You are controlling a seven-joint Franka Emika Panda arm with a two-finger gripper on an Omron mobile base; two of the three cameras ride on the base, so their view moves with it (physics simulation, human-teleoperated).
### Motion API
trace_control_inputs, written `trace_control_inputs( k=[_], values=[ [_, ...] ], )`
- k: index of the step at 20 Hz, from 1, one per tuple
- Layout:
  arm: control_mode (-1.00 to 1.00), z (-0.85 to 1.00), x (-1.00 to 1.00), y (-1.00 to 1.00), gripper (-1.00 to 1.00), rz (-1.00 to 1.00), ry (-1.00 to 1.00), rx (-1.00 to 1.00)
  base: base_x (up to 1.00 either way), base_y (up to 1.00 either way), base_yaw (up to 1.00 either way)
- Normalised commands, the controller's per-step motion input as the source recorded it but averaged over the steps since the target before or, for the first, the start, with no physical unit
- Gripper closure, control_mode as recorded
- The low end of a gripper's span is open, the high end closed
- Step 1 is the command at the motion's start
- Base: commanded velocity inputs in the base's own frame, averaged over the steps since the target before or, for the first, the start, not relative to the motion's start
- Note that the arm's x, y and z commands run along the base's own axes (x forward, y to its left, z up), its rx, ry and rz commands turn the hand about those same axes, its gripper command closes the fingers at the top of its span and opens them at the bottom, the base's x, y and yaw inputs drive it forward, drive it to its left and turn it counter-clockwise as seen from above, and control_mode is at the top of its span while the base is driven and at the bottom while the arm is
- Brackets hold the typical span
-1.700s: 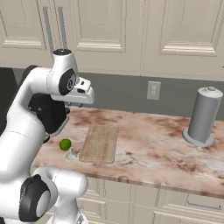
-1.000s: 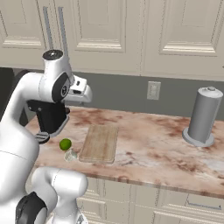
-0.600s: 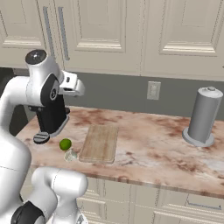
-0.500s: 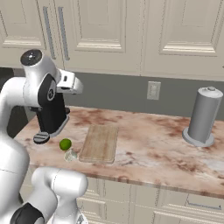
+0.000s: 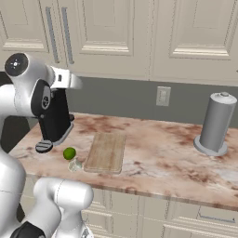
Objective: Open the cabinet. Place the bowl and condiment on the counter. Then place the lime and garlic on the cutting board.
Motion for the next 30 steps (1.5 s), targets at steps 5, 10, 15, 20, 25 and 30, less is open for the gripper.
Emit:
trace_control_inputs(
  k=[5, 10, 15, 20, 25, 30],
  values=[
    [-1.00, 0.44, -0.02, 0.15, -1.00, 0.00, -0.22, 0.00, 0.00, 0.00, 0.00],
    [-1.00, 0.45, 0.00, 0.11, -1.00, 0.00, -0.19, 0.00, 0.00, 0.00, 0.00],
    [-1.00, 0.38, 0.00, 0.01, -1.00, 0.00, -0.18, 0.00, 0.00, 0.00, 0.00],
    [-1.00, 0.22, 0.00, 0.00, -1.00, 0.00, -0.15, 0.00, 0.00, 0.00, 0.00],
    [-1.00, 0.04, 0.00, 0.00, -1.00, 0.00, -0.07, 0.00, 0.00, 0.00, 0.00],
    [-1.00, 0.00, 0.02, 0.00, -1.00, 0.00, 0.00, 0.00, 0.00, 0.00, 0.00]
  ],
)
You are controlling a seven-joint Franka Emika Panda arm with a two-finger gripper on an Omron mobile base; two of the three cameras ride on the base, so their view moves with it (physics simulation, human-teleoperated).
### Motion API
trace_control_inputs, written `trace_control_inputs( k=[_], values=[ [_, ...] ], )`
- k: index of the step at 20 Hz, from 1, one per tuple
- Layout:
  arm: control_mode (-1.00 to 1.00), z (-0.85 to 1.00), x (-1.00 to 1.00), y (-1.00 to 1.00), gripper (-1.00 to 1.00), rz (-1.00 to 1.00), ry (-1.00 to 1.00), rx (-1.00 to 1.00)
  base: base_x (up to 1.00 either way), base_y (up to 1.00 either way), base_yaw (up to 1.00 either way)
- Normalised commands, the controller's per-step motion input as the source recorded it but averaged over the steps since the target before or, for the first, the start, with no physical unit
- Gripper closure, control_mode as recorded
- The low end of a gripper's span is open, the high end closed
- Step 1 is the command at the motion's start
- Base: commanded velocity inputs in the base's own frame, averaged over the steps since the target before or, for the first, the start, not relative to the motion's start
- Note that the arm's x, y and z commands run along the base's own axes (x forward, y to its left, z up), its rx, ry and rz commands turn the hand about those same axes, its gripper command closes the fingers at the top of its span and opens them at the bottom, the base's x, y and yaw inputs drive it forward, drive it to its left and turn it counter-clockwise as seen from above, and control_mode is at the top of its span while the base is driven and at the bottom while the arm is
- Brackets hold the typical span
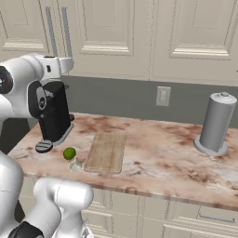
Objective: Open the cabinet. Place the bowl and condiment on the counter. Then place the lime and garlic on the cutting board.
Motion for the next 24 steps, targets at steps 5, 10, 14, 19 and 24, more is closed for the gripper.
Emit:
trace_control_inputs(
  k=[5, 10, 14, 19, 24],
  values=[
    [-1.00, 0.00, 0.13, 0.00, -1.00, 0.00, 0.00, 0.00, 0.00, 0.00, 0.00],
    [-1.00, 0.00, 0.06, 0.00, -1.00, 0.00, 0.00, 0.00, 0.00, 0.00, 0.00],
    [-1.00, 0.01, 0.12, 0.01, -1.00, 0.00, 0.00, 0.00, 0.00, 0.00, 0.00],
    [-1.00, 0.07, 0.21, 0.06, -1.00, 0.00, 0.00, 0.00, 0.00, 0.00, 0.00],
    [-1.00, 0.09, 0.17, 0.01, -1.00, 0.00, 0.00, 0.00, 0.00, 0.00, 0.00]
  ],
)
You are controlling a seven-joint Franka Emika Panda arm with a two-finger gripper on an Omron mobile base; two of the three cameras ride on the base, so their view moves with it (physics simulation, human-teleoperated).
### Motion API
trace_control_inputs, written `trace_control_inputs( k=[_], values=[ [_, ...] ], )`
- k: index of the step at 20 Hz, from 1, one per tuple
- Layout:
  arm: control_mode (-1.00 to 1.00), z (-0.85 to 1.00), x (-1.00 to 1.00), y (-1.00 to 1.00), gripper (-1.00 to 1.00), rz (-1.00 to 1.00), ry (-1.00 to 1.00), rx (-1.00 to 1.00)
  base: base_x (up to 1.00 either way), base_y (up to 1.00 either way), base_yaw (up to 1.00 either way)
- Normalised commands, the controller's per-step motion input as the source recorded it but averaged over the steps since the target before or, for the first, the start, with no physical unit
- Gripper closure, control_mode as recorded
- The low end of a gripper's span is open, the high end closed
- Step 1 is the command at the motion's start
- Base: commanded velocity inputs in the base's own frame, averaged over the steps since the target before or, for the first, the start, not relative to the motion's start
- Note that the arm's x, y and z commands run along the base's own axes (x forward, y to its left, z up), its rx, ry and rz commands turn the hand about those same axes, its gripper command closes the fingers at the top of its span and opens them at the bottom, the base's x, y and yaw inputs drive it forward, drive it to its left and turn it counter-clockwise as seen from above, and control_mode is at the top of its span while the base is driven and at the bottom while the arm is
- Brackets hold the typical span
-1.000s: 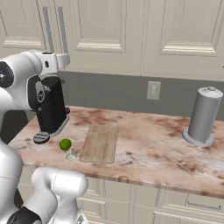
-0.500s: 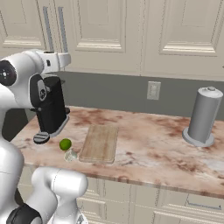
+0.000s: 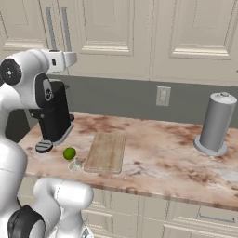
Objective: Open the cabinet. Place the bowl and condiment on the counter. Then place the lime and garlic on the cutting board.
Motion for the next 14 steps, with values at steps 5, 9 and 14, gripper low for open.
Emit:
trace_control_inputs(
  k=[5, 9, 14],
  values=[
    [-1.00, 0.02, 0.19, 0.00, -1.00, 0.00, 0.00, 0.00, 0.00, 0.00, 0.00],
    [-1.00, 0.00, 0.20, 0.00, -1.00, 0.00, 0.00, 0.00, 0.00, 0.00, 0.00],
    [-1.00, 0.00, 0.21, 0.00, -1.00, 0.00, 0.00, 0.00, 0.00, 0.00, 0.00]
  ],
)
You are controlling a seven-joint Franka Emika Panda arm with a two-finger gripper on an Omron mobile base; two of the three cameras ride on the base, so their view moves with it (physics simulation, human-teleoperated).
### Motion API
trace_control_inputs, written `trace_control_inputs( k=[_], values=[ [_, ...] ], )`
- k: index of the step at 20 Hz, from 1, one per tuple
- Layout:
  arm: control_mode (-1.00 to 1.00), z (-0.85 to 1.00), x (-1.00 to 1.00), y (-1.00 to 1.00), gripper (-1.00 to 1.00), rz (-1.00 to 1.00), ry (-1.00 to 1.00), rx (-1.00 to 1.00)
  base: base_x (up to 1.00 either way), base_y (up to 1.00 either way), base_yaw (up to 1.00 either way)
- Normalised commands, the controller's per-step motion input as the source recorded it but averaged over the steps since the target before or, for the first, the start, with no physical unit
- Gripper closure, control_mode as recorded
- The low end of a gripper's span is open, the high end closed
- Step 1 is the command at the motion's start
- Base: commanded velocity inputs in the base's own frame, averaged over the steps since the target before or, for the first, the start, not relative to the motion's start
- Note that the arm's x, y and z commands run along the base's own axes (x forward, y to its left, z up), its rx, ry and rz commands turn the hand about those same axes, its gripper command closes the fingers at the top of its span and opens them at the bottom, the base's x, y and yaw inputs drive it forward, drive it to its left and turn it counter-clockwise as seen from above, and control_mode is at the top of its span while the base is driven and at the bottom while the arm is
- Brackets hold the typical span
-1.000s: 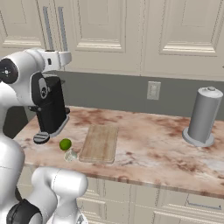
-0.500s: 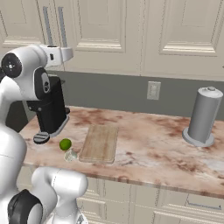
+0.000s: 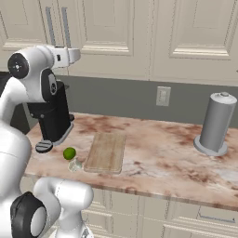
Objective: Open the cabinet. Place the bowl and condiment on the counter. Then place the lime and garlic on the cutting board.
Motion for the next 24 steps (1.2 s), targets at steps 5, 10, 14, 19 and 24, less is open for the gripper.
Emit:
trace_control_inputs(
  k=[5, 10, 14, 19, 24],
  values=[
    [-1.00, 0.00, 0.26, 0.01, -1.00, 0.00, 0.00, 0.00, 0.00, 0.00, 0.00],
    [-1.00, 0.00, 0.24, 0.13, -1.00, -0.03, 0.00, 0.00, 0.00, 0.00, 0.00],
    [-1.00, 0.00, 0.21, 0.03, -1.00, -0.03, 0.00, 0.00, 0.00, 0.00, 0.00],
    [-1.00, 0.02, 0.12, 0.00, -1.00, 0.00, 0.00, 0.00, 0.00, 0.00, 0.00],
    [-1.00, 0.01, 0.11, 0.00, -1.00, 0.00, 0.00, 0.00, 0.00, 0.00, 0.00]
  ],
)
